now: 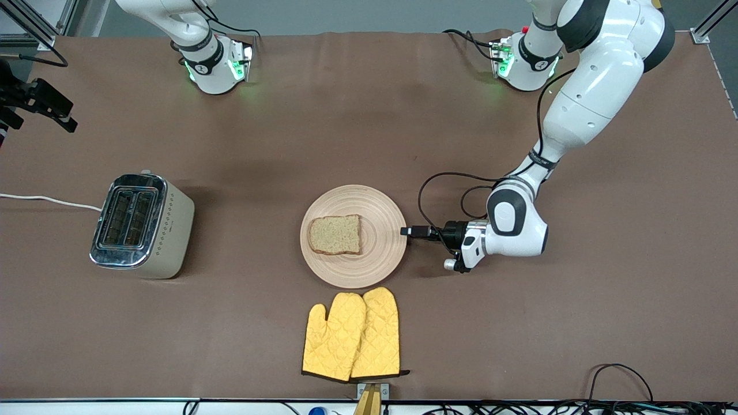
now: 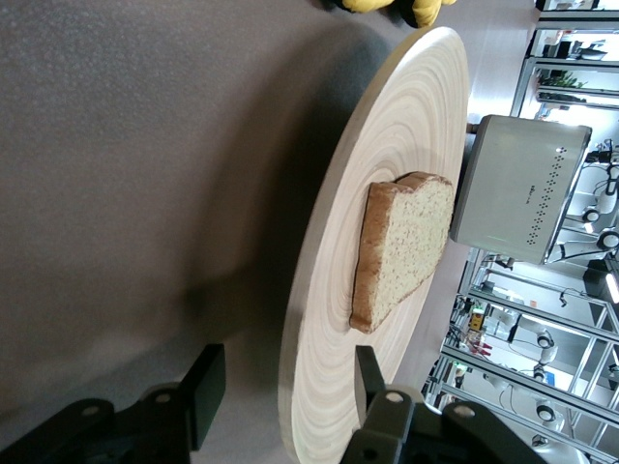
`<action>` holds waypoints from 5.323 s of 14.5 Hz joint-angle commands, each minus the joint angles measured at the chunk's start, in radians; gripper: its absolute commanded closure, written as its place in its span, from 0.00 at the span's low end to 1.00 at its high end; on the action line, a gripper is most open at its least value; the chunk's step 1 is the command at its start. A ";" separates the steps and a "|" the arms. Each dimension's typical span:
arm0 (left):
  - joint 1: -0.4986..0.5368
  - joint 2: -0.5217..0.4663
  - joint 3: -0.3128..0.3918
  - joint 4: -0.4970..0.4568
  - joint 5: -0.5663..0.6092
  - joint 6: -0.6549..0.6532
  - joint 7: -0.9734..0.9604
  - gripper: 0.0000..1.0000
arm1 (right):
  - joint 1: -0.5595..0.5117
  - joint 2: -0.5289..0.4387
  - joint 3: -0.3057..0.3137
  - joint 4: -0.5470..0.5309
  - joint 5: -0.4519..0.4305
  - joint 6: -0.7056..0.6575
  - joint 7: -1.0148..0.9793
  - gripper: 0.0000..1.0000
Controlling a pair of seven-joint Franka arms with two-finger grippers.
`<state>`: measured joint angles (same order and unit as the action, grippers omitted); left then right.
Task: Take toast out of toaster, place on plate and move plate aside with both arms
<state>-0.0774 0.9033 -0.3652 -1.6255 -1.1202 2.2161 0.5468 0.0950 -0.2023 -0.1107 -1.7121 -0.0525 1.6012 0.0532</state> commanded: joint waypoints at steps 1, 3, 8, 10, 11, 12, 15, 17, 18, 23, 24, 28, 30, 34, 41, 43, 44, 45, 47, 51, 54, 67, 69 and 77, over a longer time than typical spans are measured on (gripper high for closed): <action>-0.008 0.025 -0.006 0.027 -0.041 0.011 0.033 0.50 | -0.006 0.007 0.006 0.016 -0.017 -0.032 0.019 0.00; -0.013 0.025 -0.006 0.027 -0.055 0.011 0.033 0.62 | -0.008 0.007 0.006 0.016 -0.017 -0.059 0.019 0.00; -0.021 0.029 -0.006 0.029 -0.056 0.011 0.033 0.93 | -0.012 0.007 0.005 0.008 -0.015 -0.076 0.020 0.00; -0.015 0.022 -0.006 0.033 -0.055 0.011 0.032 1.00 | -0.012 0.007 0.005 0.008 -0.017 -0.069 0.019 0.00; -0.007 0.019 -0.006 0.035 -0.053 0.008 0.033 1.00 | -0.011 0.007 0.005 0.008 -0.017 -0.069 0.019 0.00; 0.002 0.014 -0.006 0.035 -0.047 0.001 0.036 1.00 | -0.011 0.007 0.005 0.009 -0.015 -0.070 0.019 0.00; 0.059 -0.026 -0.006 0.029 -0.036 -0.092 0.047 1.00 | -0.011 0.007 0.006 0.009 -0.015 -0.073 0.020 0.00; 0.125 -0.052 -0.003 0.032 0.002 -0.238 0.051 1.00 | -0.009 0.007 0.006 0.009 -0.015 -0.067 0.020 0.00; 0.164 -0.067 -0.006 0.032 0.064 -0.275 0.048 1.00 | -0.011 0.007 0.006 0.009 -0.015 -0.066 0.020 0.00; 0.368 -0.090 -0.009 0.065 0.268 -0.502 0.051 1.00 | -0.006 0.007 0.006 0.011 -0.015 -0.072 0.020 0.00; 0.414 -0.093 -0.009 0.085 0.320 -0.539 0.051 1.00 | -0.004 0.007 0.006 0.011 -0.015 -0.070 0.020 0.00; 0.588 -0.081 -0.008 0.167 0.489 -0.621 0.079 1.00 | -0.004 0.007 0.006 0.011 -0.015 -0.067 0.020 0.00; 0.648 -0.063 0.003 0.180 0.525 -0.619 0.139 1.00 | -0.003 0.007 0.008 0.011 -0.013 -0.070 0.020 0.00; 0.732 -0.040 0.052 0.208 0.554 -0.584 0.212 1.00 | -0.003 0.007 0.008 0.011 -0.012 -0.070 0.020 0.00; 0.760 -0.006 0.115 0.207 0.551 -0.547 0.276 0.65 | -0.003 0.007 0.008 0.011 -0.012 -0.072 0.020 0.00; 0.760 -0.006 0.115 0.207 0.550 -0.547 0.269 0.00 | -0.003 0.009 0.008 0.011 -0.012 -0.070 0.020 0.00; 0.760 -0.018 0.115 0.208 0.551 -0.547 0.269 0.00 | -0.003 0.007 0.008 0.011 -0.012 -0.070 0.020 0.00; 0.760 -0.029 0.112 0.210 0.553 -0.549 0.269 0.00 | -0.003 0.007 0.008 0.011 -0.012 -0.070 0.020 0.00; 0.754 -0.066 0.104 0.249 0.566 -0.556 0.243 0.00 | -0.003 0.007 0.008 0.009 -0.010 -0.072 0.019 0.00; 0.737 -0.208 -0.010 0.266 0.722 -0.578 0.047 0.00 | -0.003 0.007 0.008 0.011 -0.010 -0.070 0.020 0.00; 0.717 -0.323 -0.127 0.266 0.847 -0.578 -0.170 0.00 | -0.003 0.007 0.008 0.011 -0.010 -0.070 0.020 0.00; 0.330 -0.773 -0.122 0.230 1.172 -0.714 -0.712 0.00 | -0.004 0.007 0.006 0.011 -0.009 -0.064 0.017 0.00; 0.227 -0.813 -0.010 0.228 1.171 -0.762 -0.715 0.00 | -0.004 0.007 0.006 0.011 -0.010 -0.063 0.014 0.00; 0.024 -1.072 0.230 -0.037 1.163 -0.750 -0.711 0.00 | -0.008 0.009 0.006 0.011 -0.010 -0.063 0.002 0.00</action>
<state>-0.0349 -0.0659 -0.1502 -1.5376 0.0392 1.4135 -0.1732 0.0944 -0.1988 -0.1089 -1.7117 -0.0550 1.5397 0.0597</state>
